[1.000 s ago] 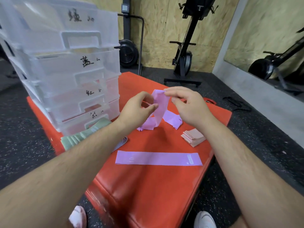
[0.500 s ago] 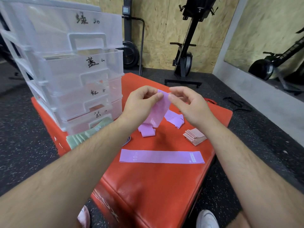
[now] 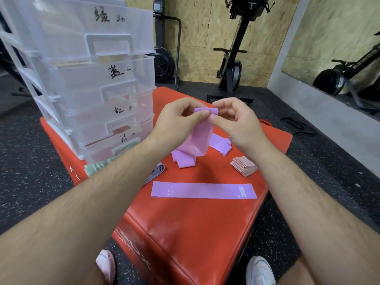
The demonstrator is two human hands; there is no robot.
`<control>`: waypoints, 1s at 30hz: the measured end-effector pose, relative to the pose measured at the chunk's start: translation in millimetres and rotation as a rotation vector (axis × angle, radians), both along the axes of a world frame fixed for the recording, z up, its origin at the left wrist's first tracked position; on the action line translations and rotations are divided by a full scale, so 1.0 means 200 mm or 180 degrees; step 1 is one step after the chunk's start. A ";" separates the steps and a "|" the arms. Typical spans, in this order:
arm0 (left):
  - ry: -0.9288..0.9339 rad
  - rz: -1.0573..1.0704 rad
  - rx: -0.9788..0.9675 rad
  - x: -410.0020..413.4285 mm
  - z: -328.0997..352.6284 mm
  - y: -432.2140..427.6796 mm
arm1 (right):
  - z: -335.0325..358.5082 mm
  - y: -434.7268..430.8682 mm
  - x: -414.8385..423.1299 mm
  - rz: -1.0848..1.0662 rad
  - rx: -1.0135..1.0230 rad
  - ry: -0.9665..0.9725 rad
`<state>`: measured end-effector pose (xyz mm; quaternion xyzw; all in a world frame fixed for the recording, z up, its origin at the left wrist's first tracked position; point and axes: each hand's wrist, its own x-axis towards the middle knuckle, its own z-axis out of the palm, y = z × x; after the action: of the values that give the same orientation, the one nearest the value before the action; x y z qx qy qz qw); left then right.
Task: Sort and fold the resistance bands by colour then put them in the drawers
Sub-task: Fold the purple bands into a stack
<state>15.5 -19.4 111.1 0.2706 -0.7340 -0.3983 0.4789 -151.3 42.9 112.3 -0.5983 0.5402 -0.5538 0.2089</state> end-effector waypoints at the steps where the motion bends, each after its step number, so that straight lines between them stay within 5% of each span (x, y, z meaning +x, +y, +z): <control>1: 0.0031 0.0004 0.0051 0.00 -0.01 0.00 | -0.01 0.00 0.00 0.0075 0.0129 -0.0103; 10: -0.0512 0.0241 0.0011 0.03 -0.03 -0.04 | -0.07 -0.04 0.03 0.0374 0.0326 0.0005; 22: 0.0584 0.0563 0.0838 0.11 -0.01 -0.08 | -0.21 -0.11 -0.08 0.0498 0.1215 0.0585; 27: 0.0712 0.0836 0.1319 0.19 -0.06 -0.15 | -0.23 -0.08 -0.24 0.0192 0.1684 0.1216; 30: 0.0576 0.0928 0.1485 0.23 -0.10 -0.18 | -0.23 -0.04 -0.32 0.0175 0.1860 0.0974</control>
<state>60.9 -55.9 90.4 0.4394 -0.5302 -0.5059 0.5195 -214.4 35.1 67.0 -0.6037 0.6849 -0.2733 0.3030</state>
